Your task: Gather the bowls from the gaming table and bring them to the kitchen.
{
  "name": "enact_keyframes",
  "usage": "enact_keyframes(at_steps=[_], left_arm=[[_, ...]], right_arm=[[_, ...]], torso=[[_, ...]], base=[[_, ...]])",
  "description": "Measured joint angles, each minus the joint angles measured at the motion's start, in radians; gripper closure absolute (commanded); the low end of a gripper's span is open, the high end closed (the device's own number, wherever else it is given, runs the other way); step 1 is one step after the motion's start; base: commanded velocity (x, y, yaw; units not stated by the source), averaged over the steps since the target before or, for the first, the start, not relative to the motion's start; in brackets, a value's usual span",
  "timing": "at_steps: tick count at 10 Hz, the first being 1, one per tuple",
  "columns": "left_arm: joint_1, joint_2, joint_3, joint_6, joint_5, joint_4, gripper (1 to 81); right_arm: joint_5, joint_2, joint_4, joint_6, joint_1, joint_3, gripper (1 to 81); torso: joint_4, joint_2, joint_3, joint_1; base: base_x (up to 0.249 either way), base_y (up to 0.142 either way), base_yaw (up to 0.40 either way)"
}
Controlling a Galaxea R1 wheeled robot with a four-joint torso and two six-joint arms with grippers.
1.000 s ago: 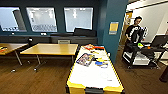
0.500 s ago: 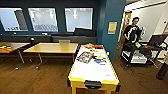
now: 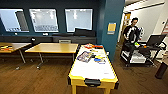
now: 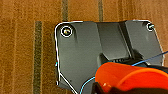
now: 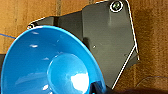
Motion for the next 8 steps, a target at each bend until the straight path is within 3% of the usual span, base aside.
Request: enact_keyframes(at_steps=[8], left_arm=[[0.003, 0.002, -0.002, 0.0, 0.001, -0.001, 81.1]], right_arm=[[-0.001, 0.006, 0.0, 0.0, 0.0, -0.01, 81.1]], torso=[[0.0, 0.0, 0.0, 0.001]], base=[[0.0, 0.0, 0.0]])
